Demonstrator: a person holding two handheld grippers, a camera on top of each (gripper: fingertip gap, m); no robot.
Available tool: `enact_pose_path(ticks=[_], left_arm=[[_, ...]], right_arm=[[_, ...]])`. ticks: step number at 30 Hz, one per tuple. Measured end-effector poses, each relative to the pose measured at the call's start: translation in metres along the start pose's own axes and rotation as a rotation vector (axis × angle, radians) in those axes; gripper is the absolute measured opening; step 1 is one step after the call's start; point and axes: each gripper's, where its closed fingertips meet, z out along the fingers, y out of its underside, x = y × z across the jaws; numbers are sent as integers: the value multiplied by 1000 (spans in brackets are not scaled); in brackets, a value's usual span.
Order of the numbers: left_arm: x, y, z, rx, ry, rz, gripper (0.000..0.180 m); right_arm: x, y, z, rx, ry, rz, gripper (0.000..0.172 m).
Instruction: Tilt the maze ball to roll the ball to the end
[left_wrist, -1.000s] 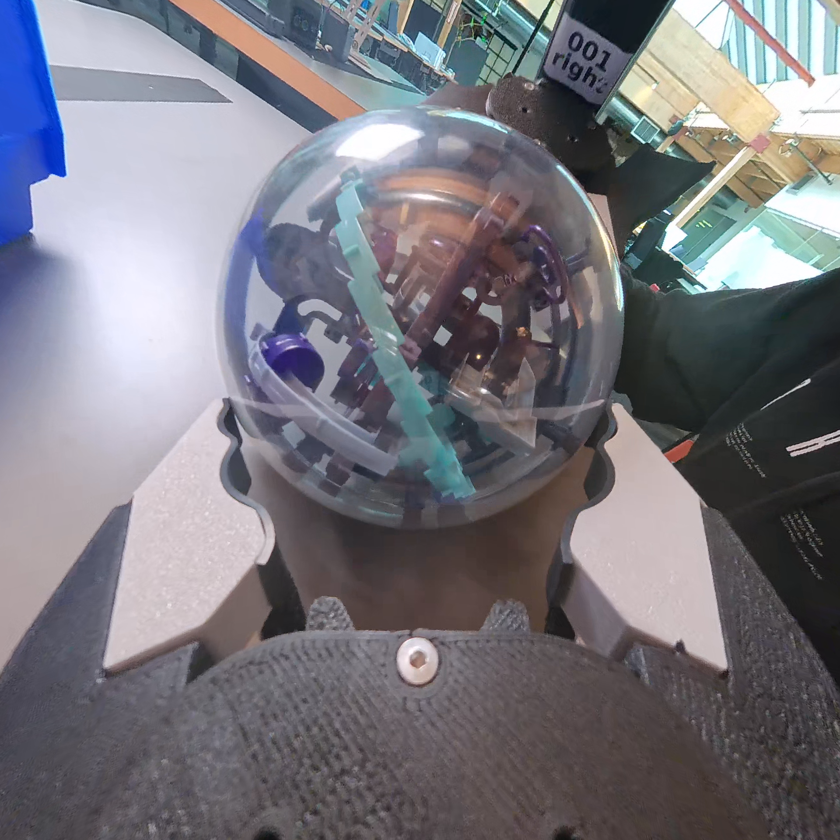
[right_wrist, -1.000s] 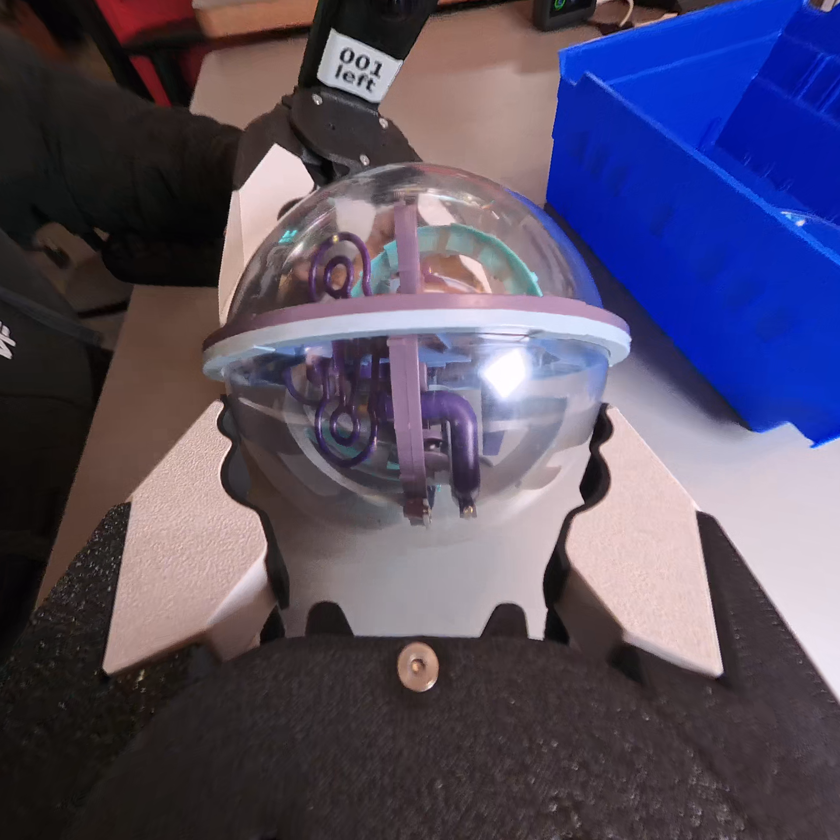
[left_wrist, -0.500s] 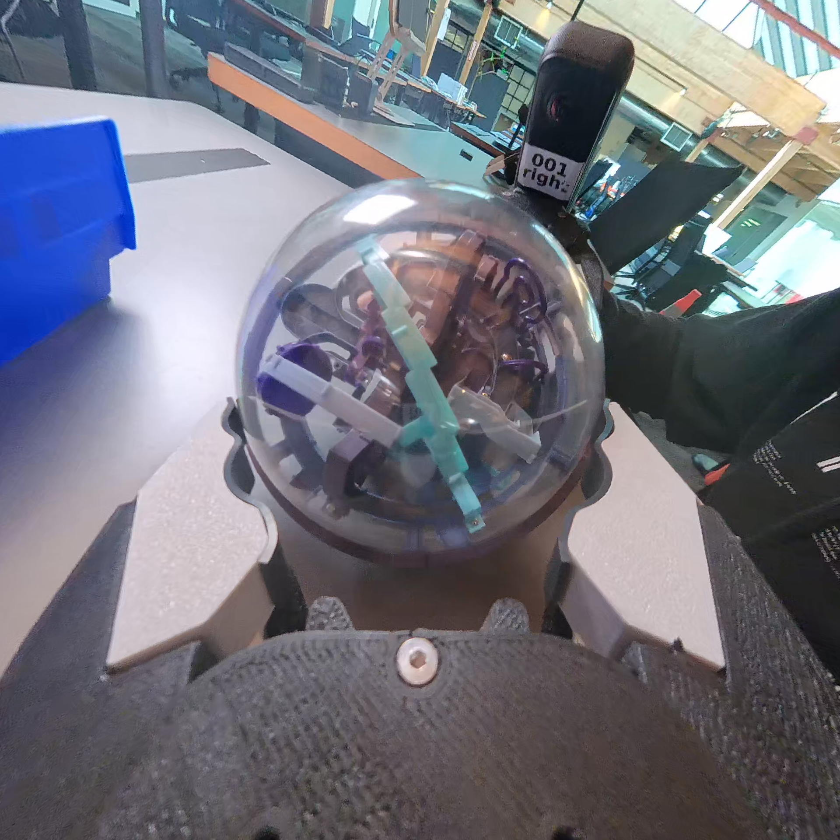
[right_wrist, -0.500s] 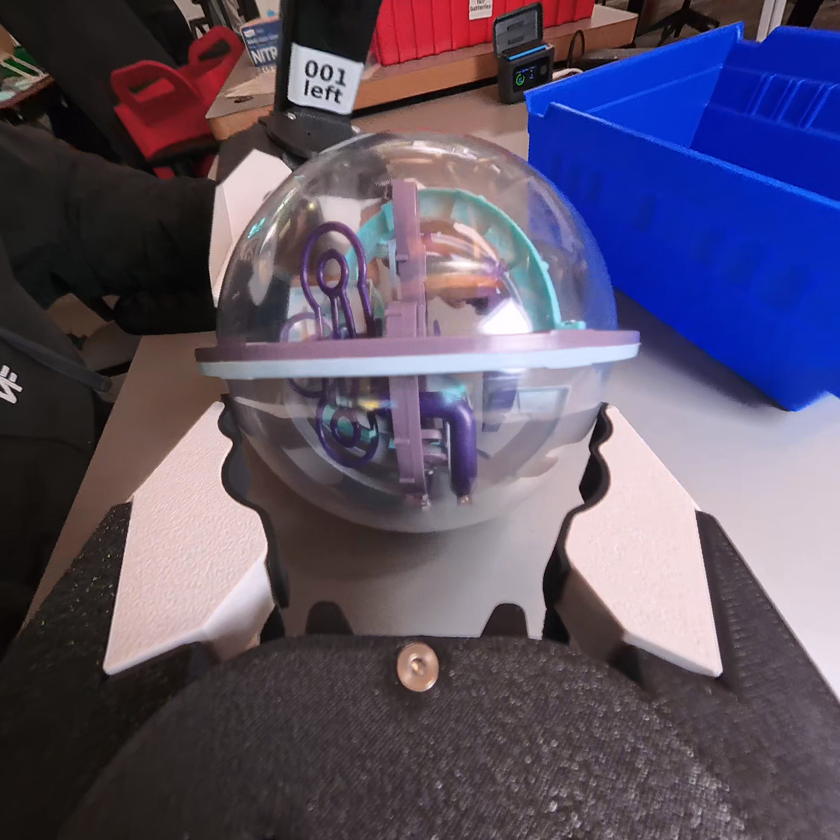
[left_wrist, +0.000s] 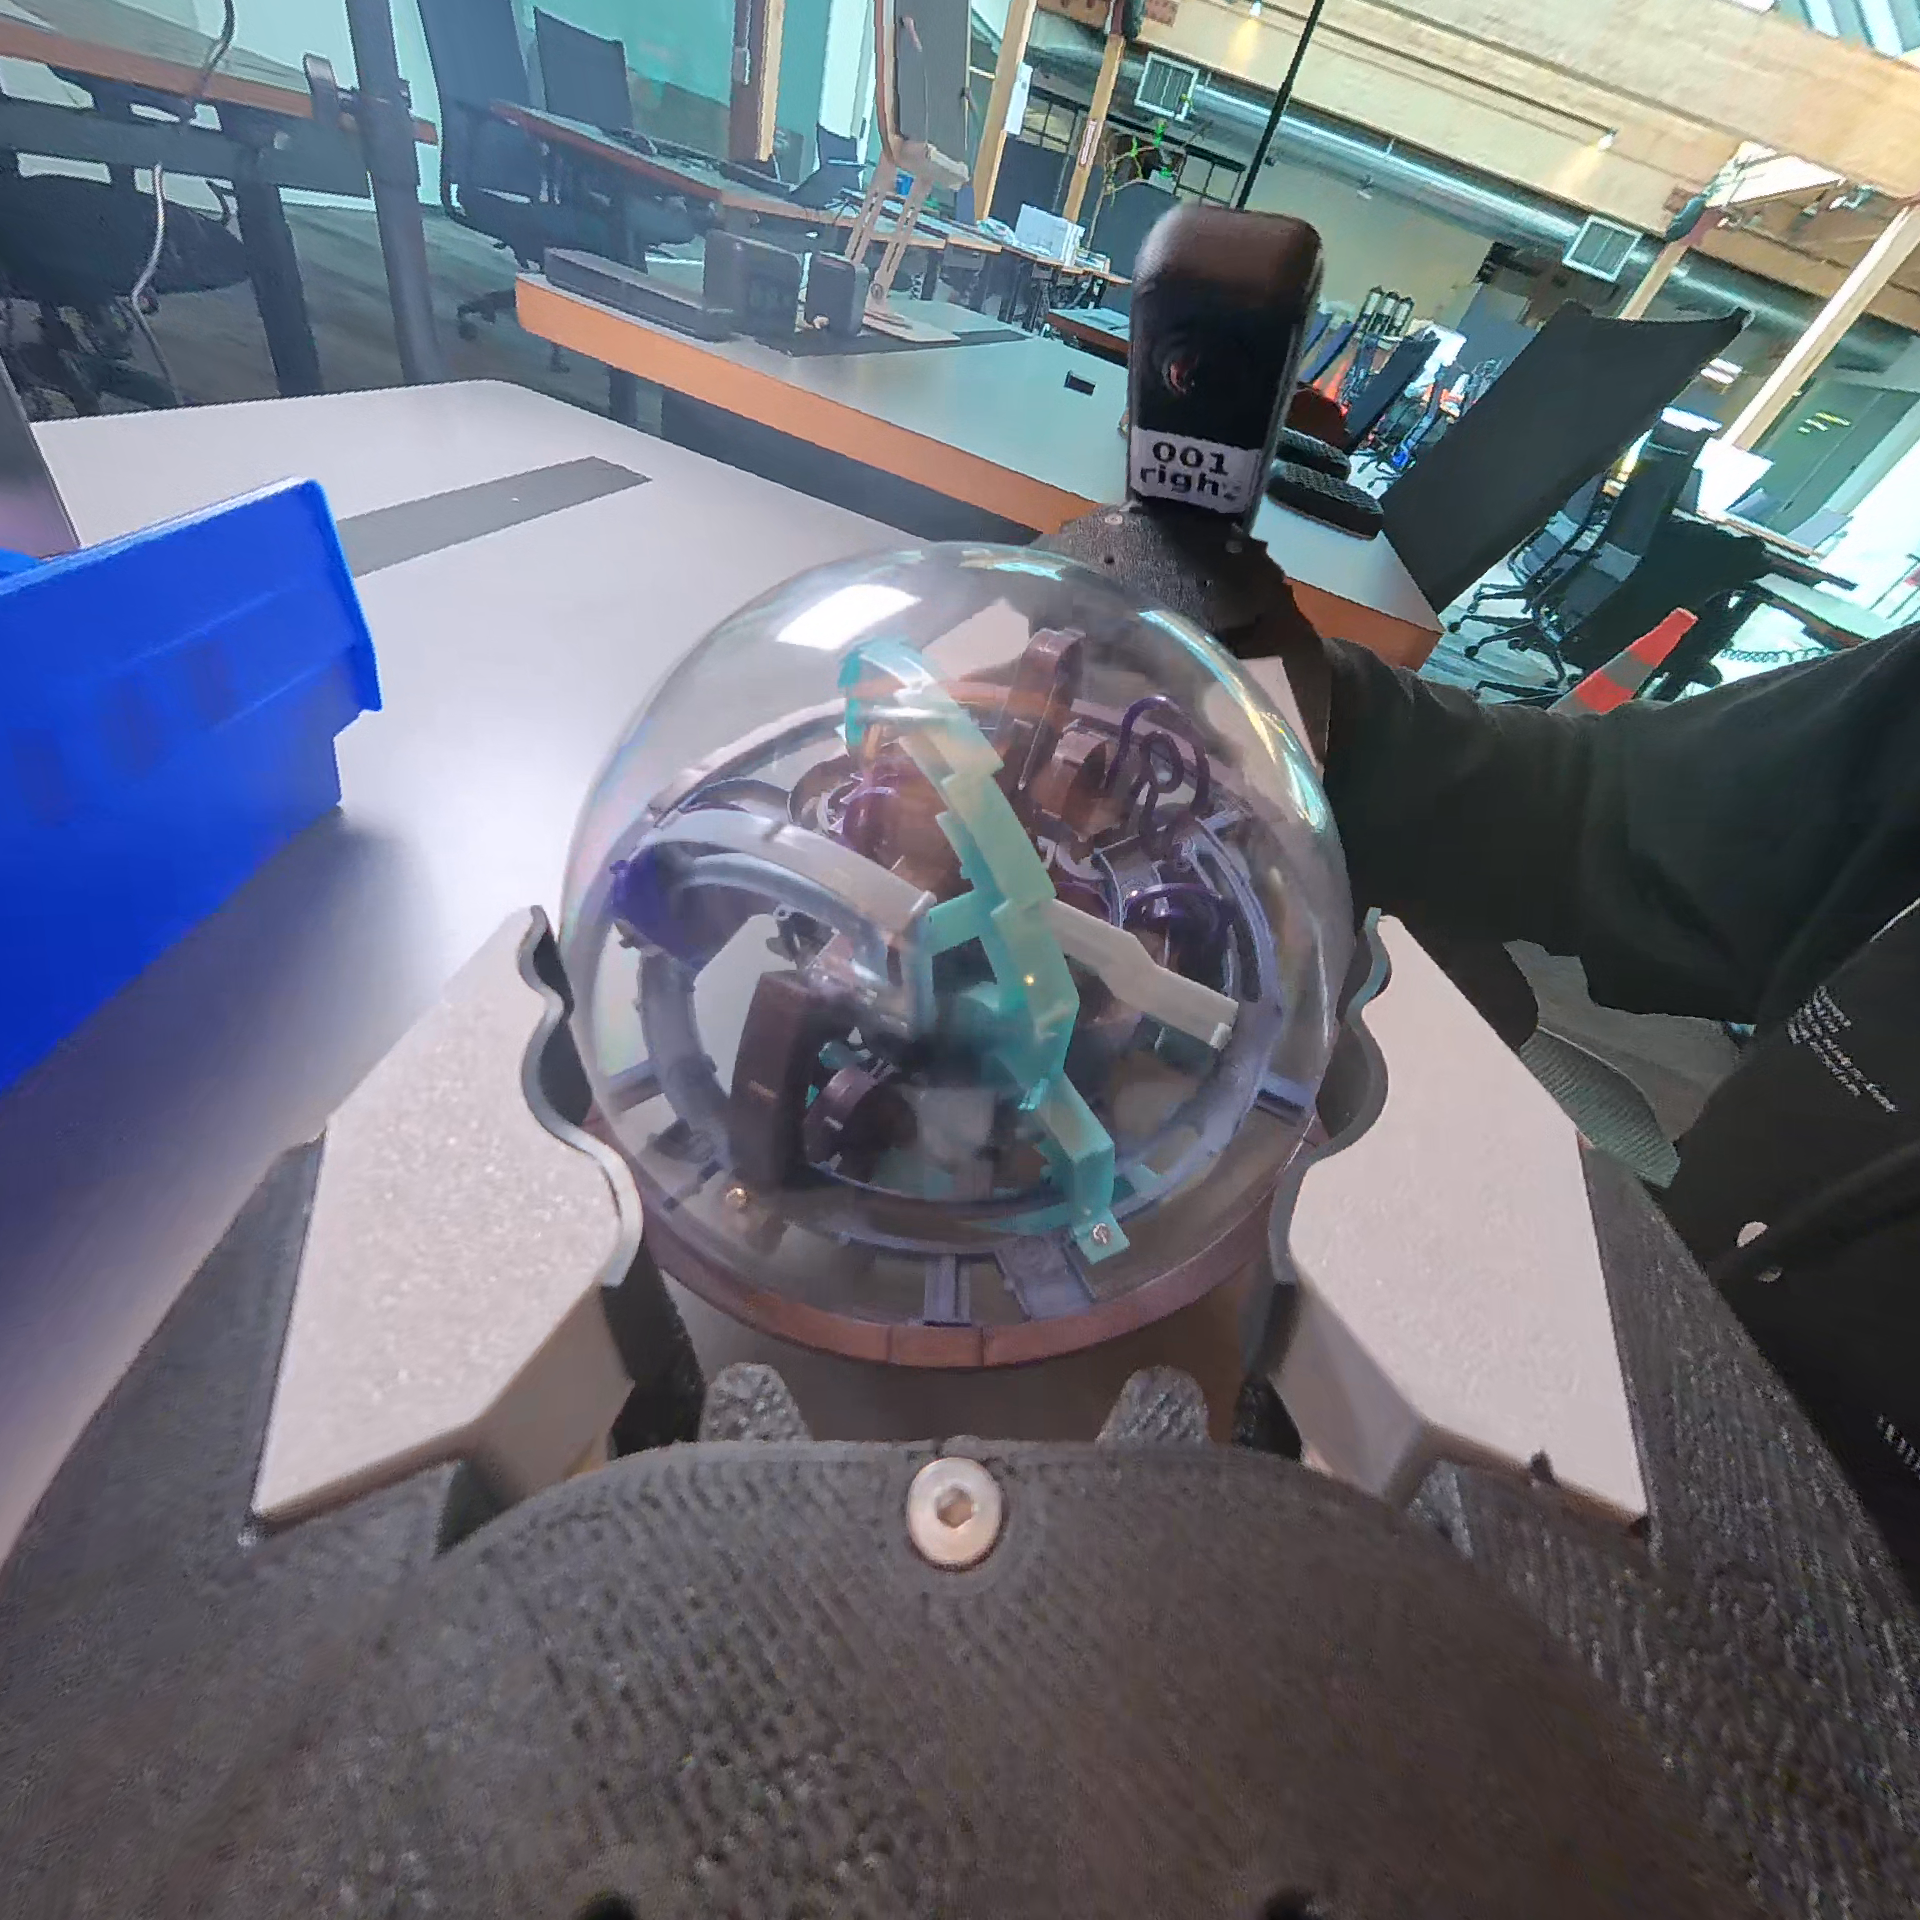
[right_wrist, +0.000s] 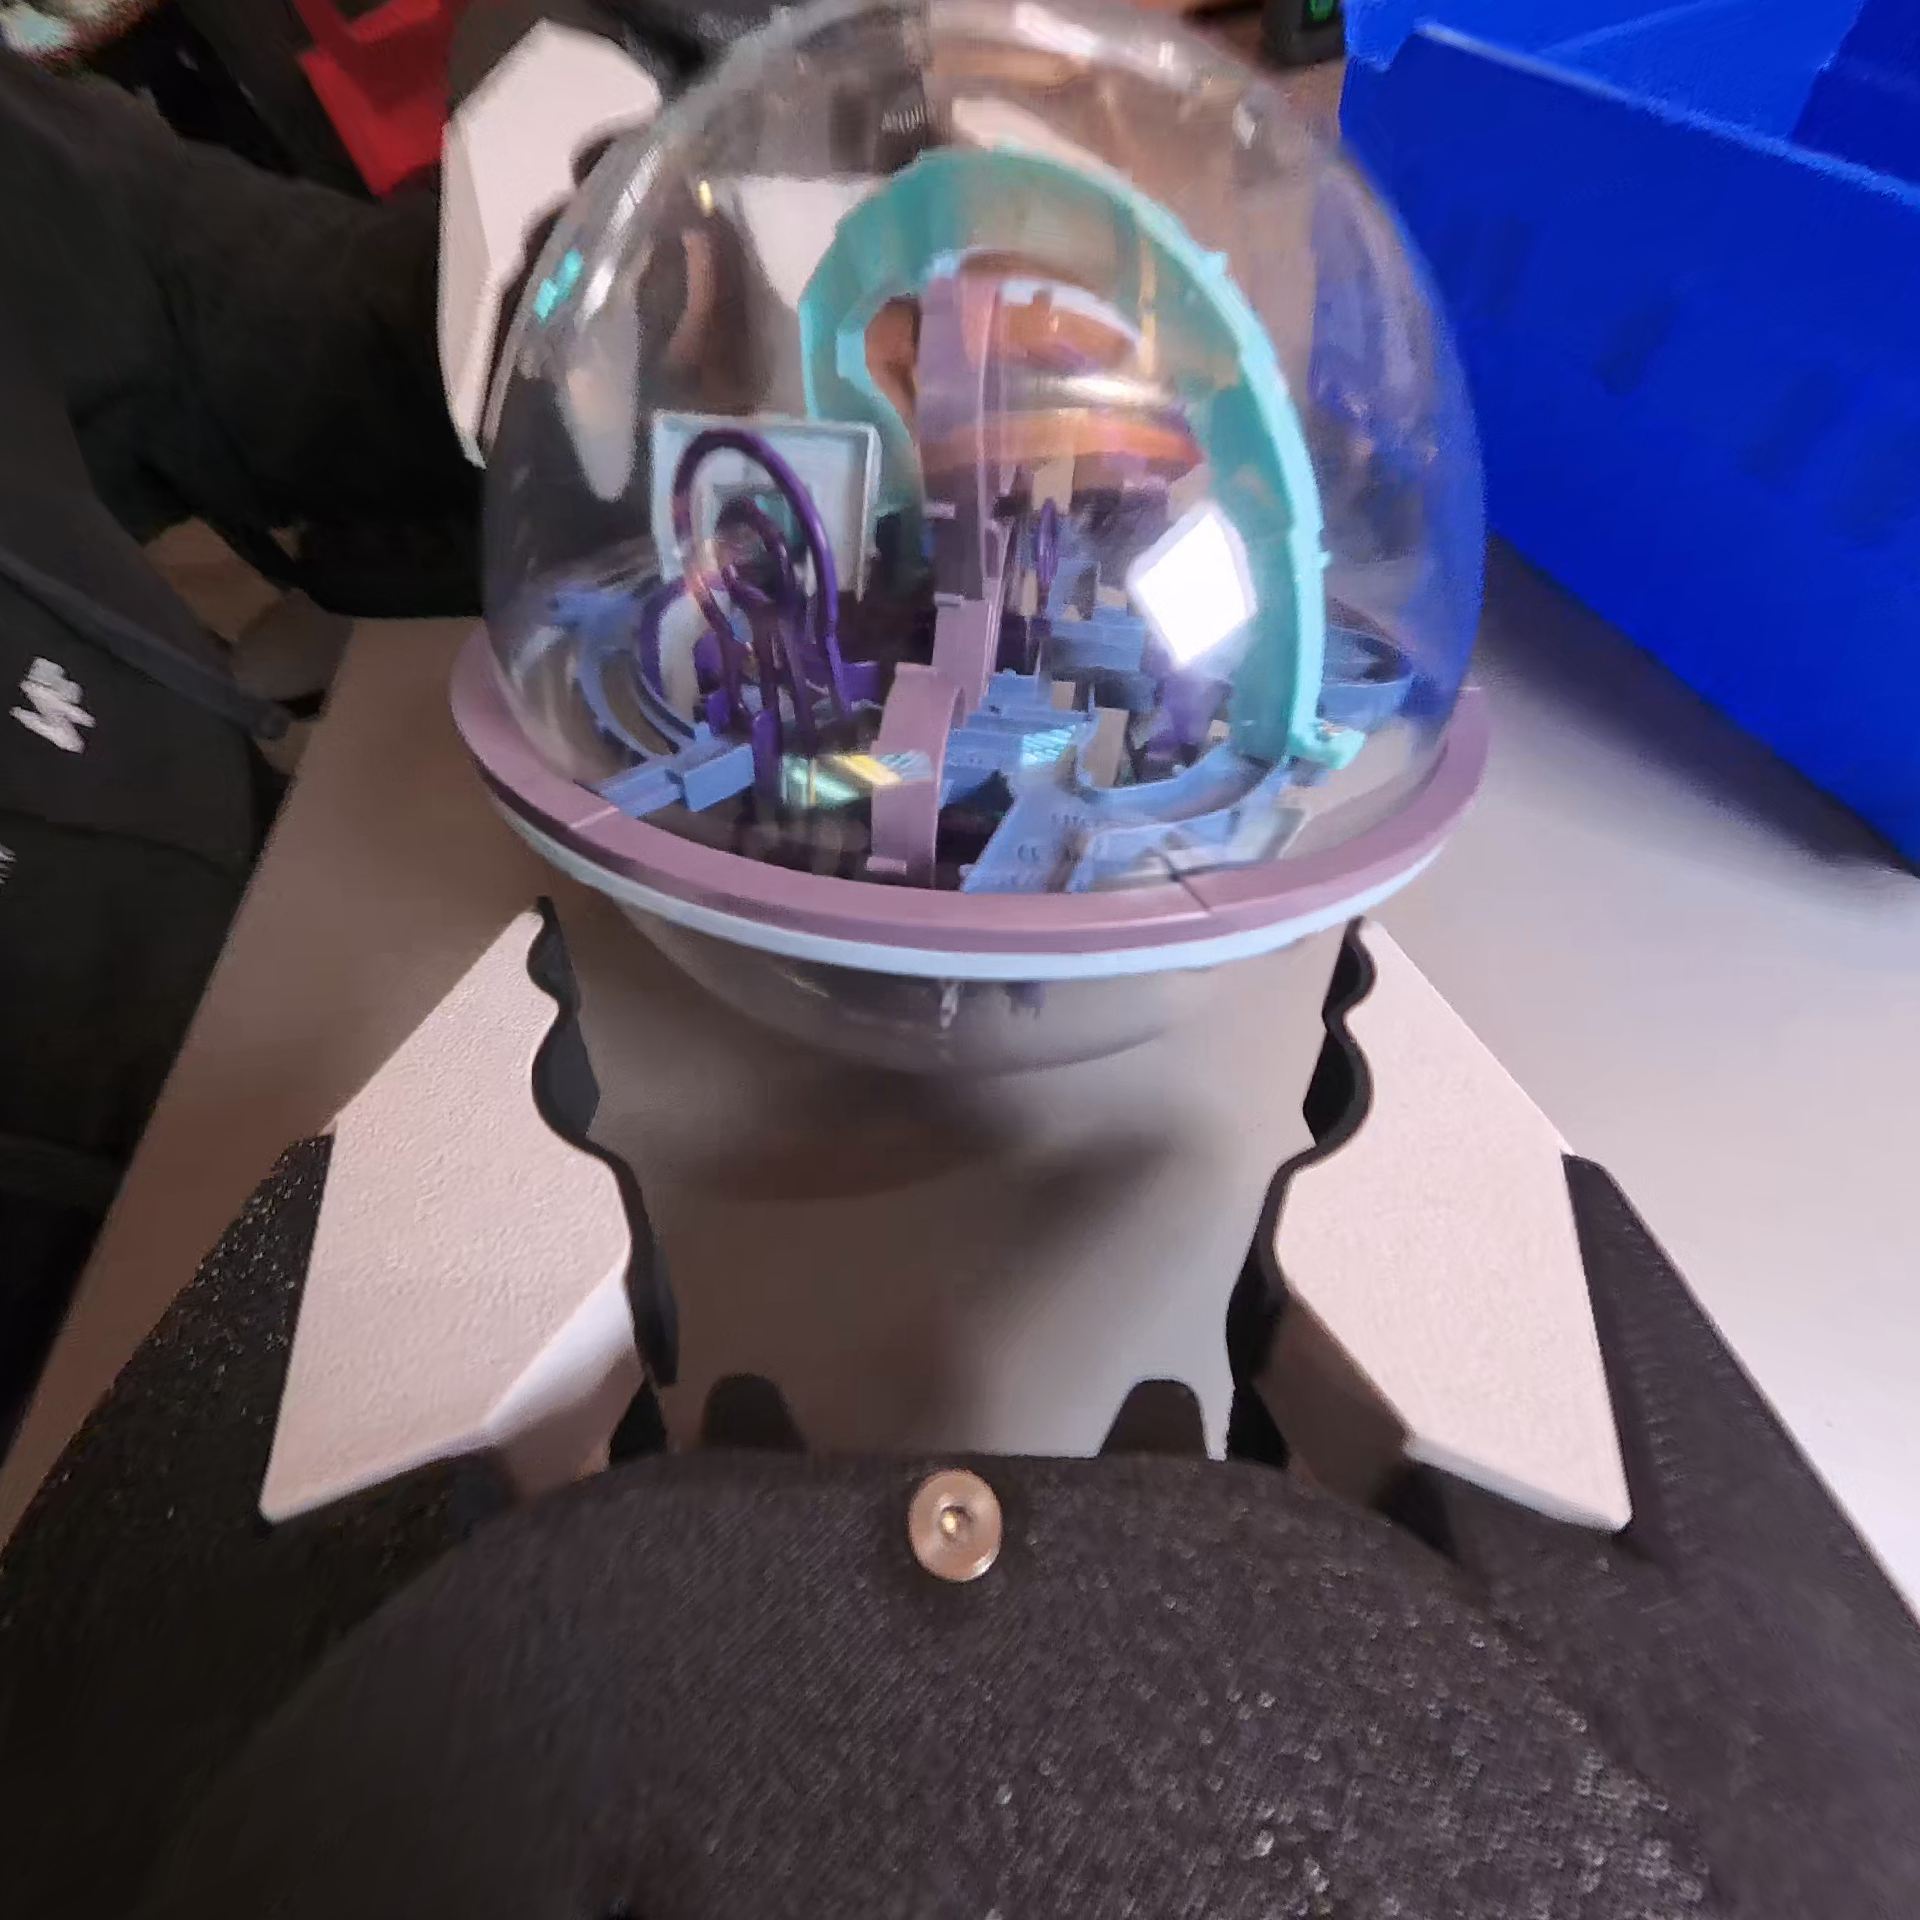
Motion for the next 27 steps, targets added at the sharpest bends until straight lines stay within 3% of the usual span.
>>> enact_pose_path(ticks=[6,12,16,23,27], left_arm=[[6,-3,5,-5,2,61,141],[18,-11,9,27,16,97,136],[18,-19,-6,78,27,63,141],[14,22,-5,-65,92,-183,147],[18,35,7,-117,92,-167,148]], right_arm=[[5,-36,-44,213,-5,56,136],[-2,-27,-28,172,13,-22,133],[-3,-23,-27,170,14,-31,131],[-5,-17,-26,137,26,-82,130],[-9,-11,-17,93,92,-217,128]])
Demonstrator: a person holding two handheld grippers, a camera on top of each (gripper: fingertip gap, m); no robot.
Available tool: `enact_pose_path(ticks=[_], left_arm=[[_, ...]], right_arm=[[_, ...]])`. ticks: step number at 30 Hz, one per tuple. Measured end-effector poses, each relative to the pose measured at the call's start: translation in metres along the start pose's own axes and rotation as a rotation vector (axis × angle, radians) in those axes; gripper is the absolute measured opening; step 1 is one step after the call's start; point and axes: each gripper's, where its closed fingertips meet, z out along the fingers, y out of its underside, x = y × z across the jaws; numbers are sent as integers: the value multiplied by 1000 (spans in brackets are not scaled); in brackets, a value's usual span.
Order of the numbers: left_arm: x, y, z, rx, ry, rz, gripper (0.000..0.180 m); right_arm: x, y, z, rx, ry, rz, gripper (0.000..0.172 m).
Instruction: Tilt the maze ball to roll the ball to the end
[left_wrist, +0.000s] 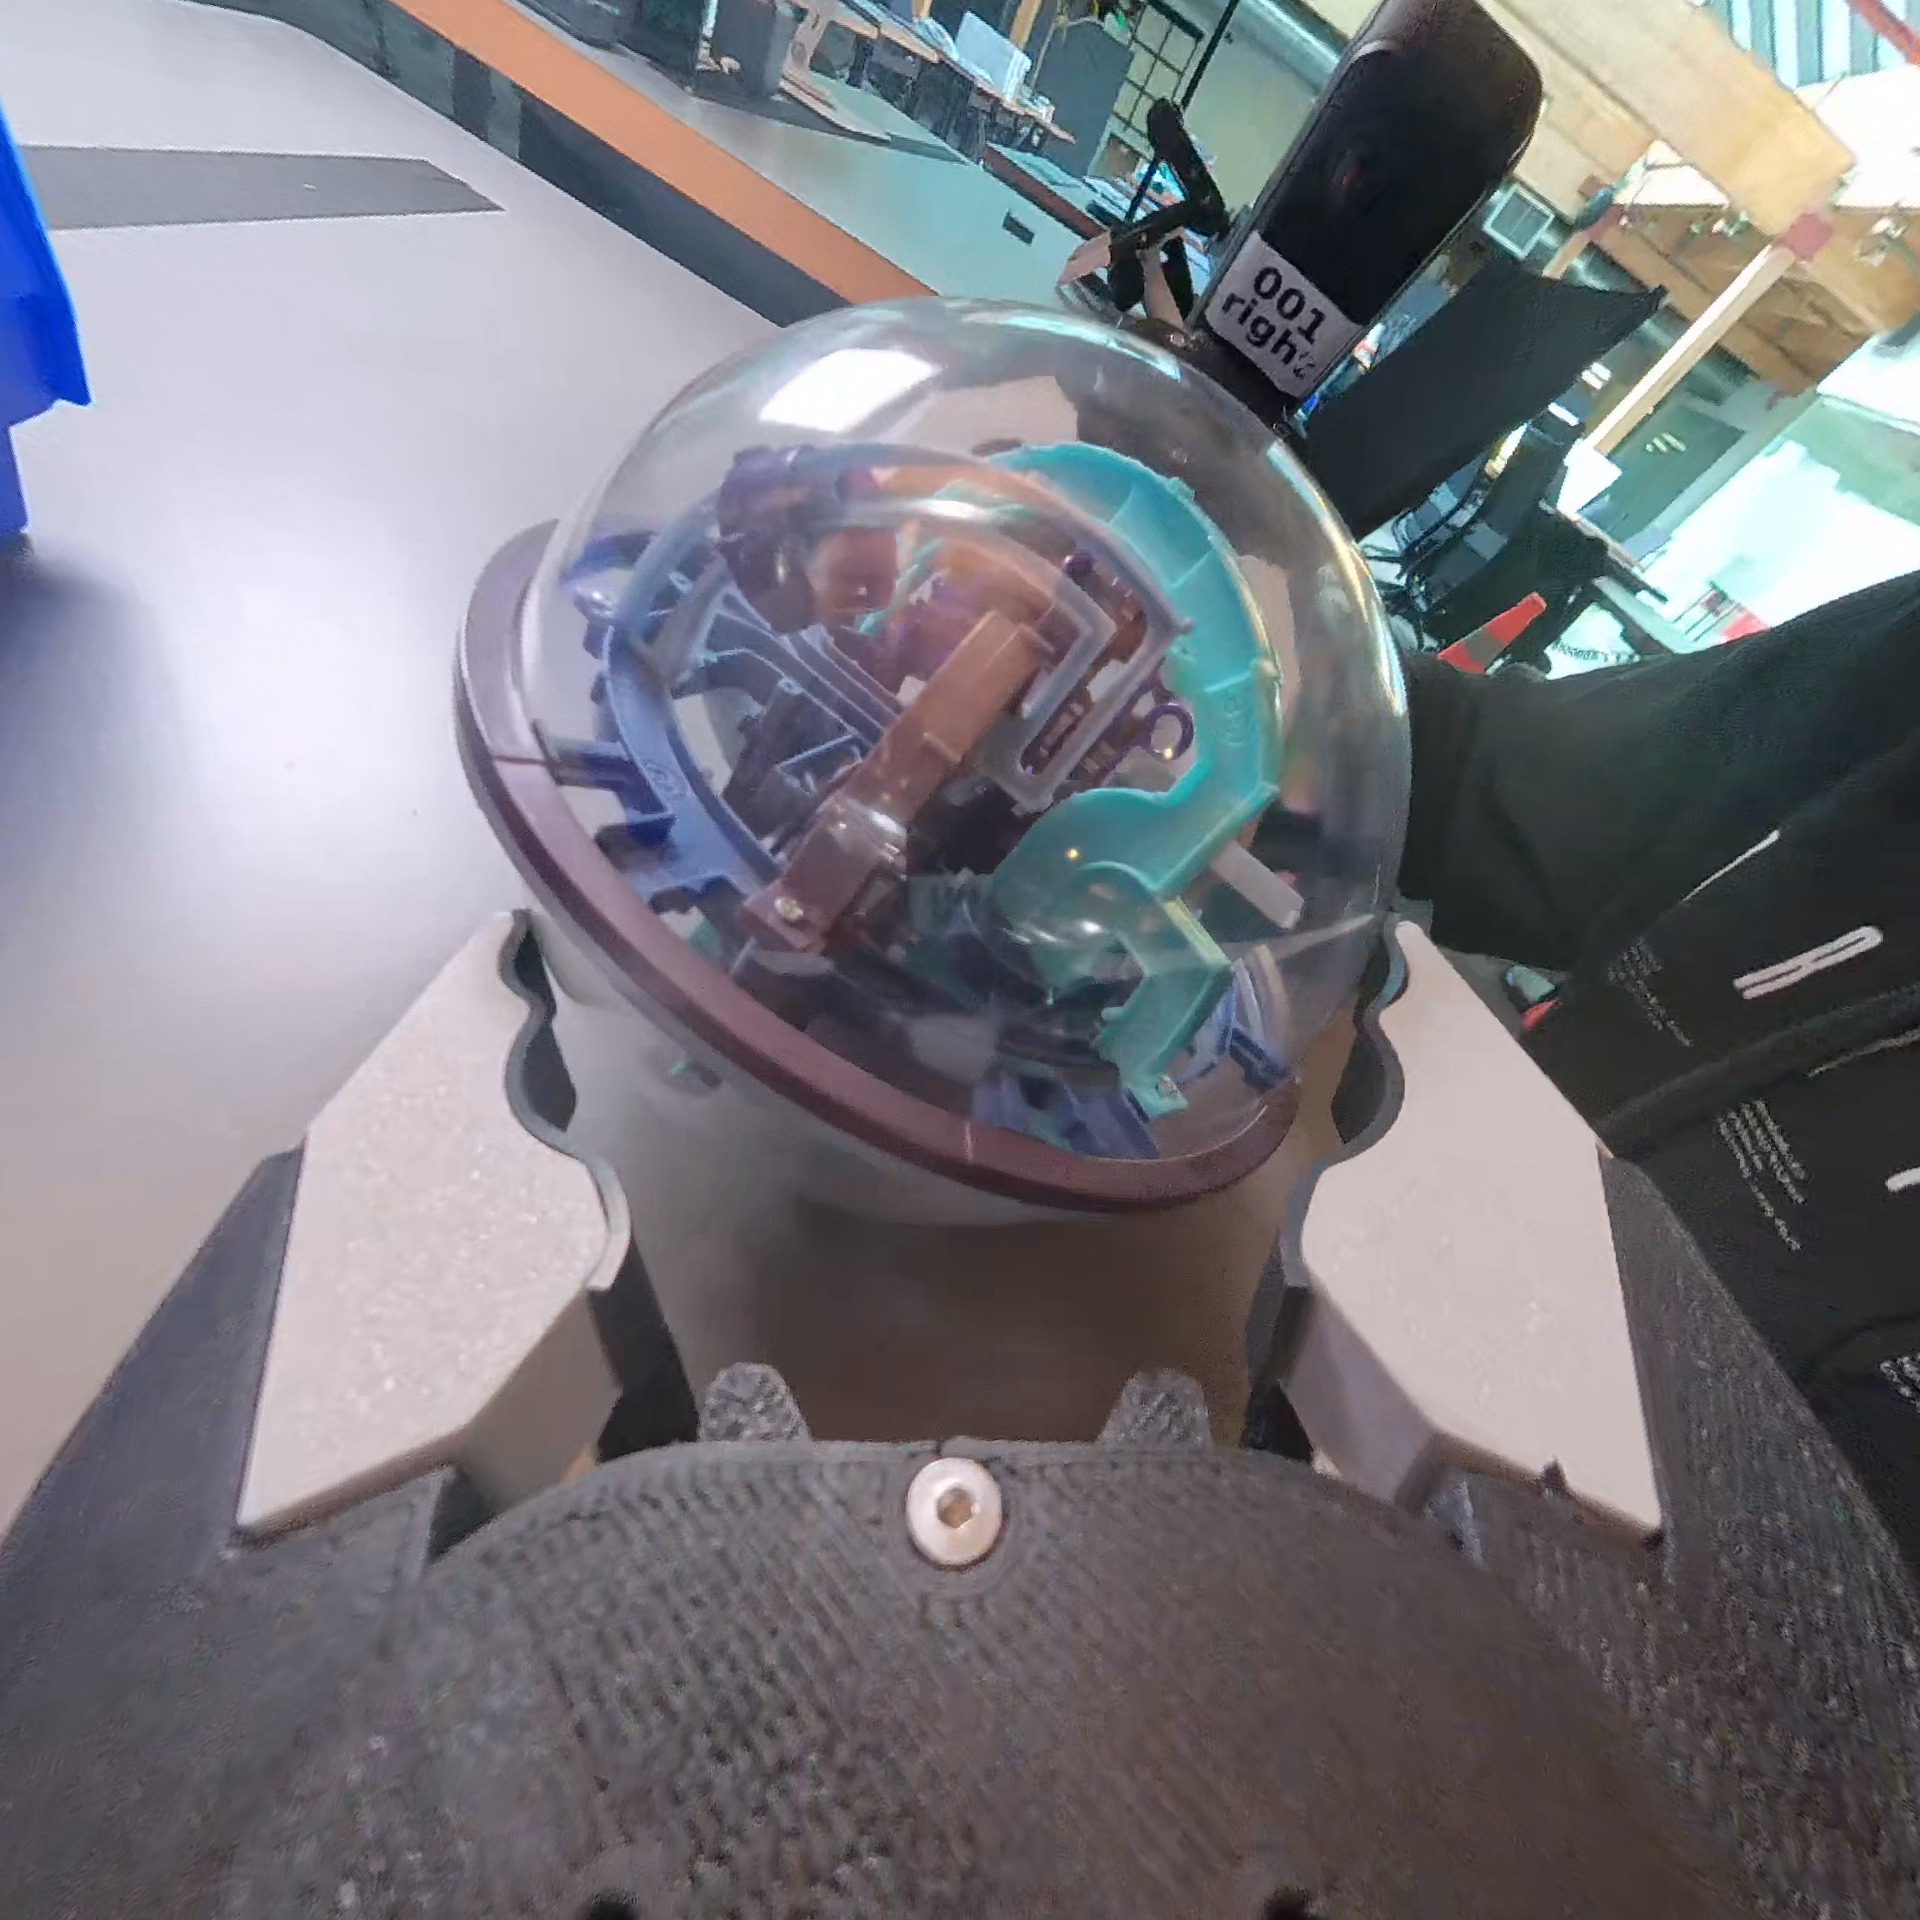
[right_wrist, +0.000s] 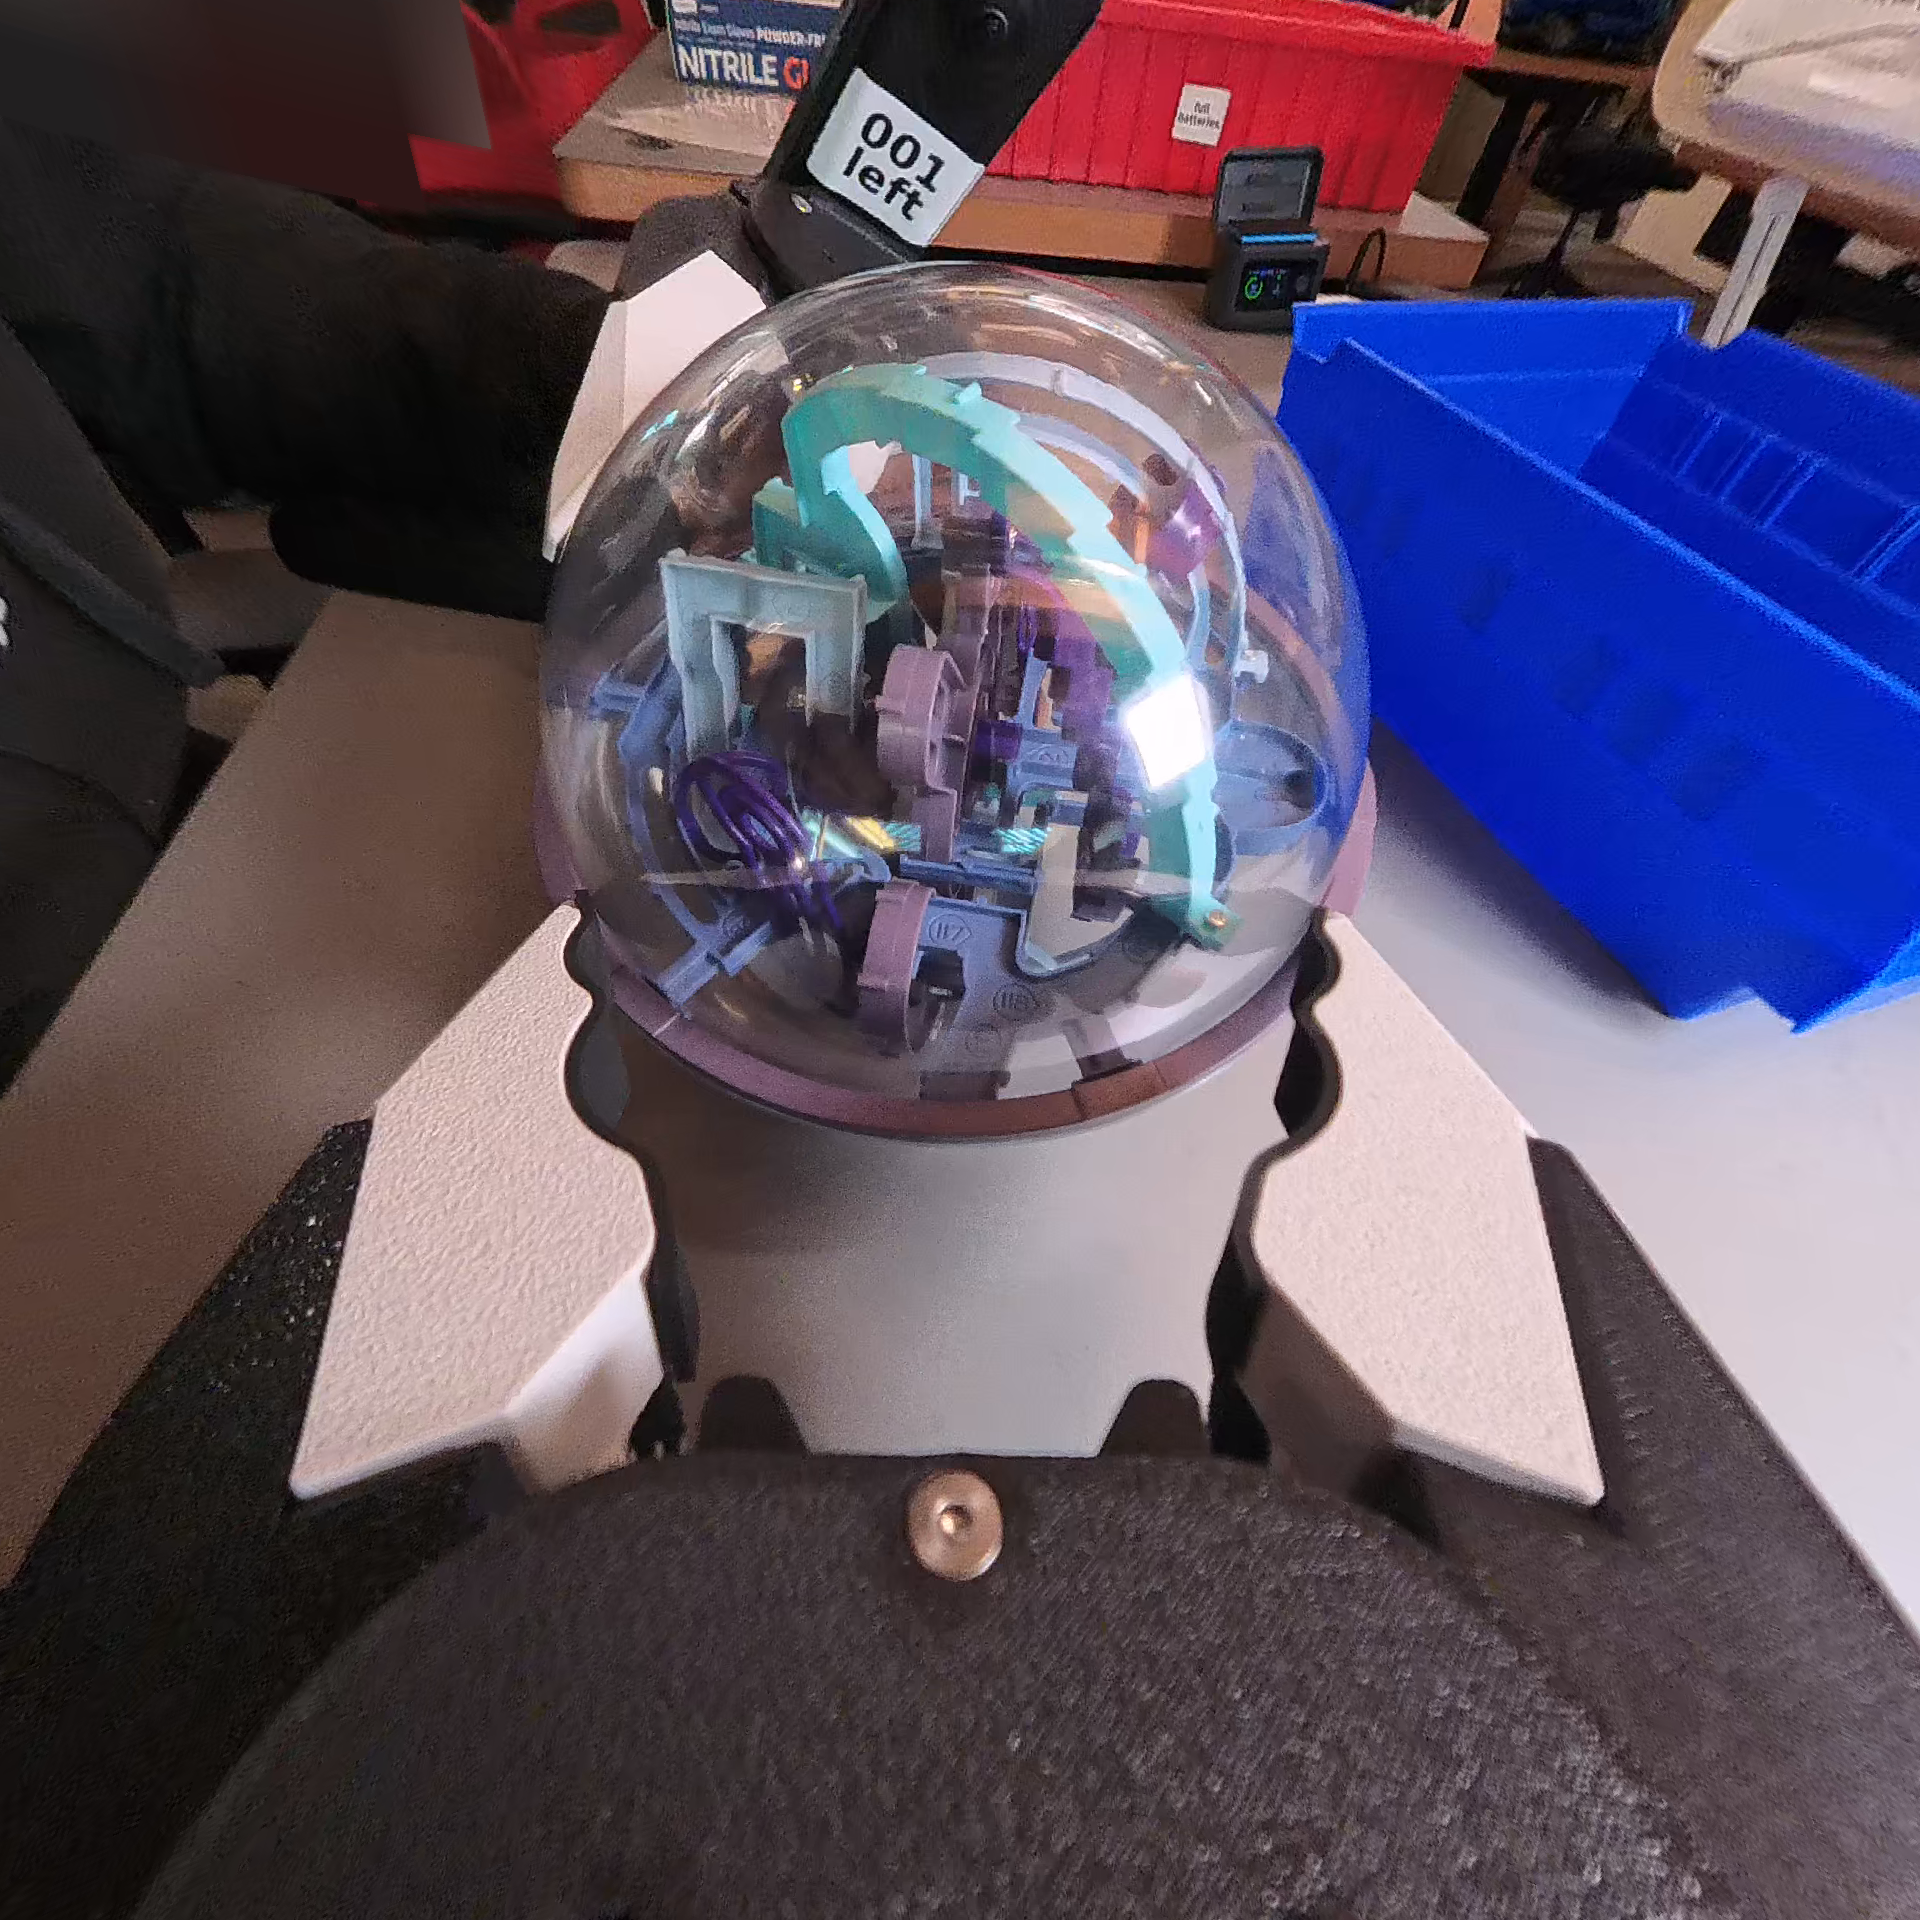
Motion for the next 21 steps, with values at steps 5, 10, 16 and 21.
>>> enact_pose_path(ticks=[5,10,16,21], left_arm=[[-2,-4,-3,6,-36,83,148],[0,-8,-6,27,-28,114,147],[11,-7,-1,7,-24,263,145],[16,-4,3,-12,-33,402,145]], right_arm=[[1,4,5,-19,38,-45,129],[-5,3,-3,20,-57,73,129],[1,7,-13,58,-162,321,129],[-15,11,-7,28,-280,374,127]])
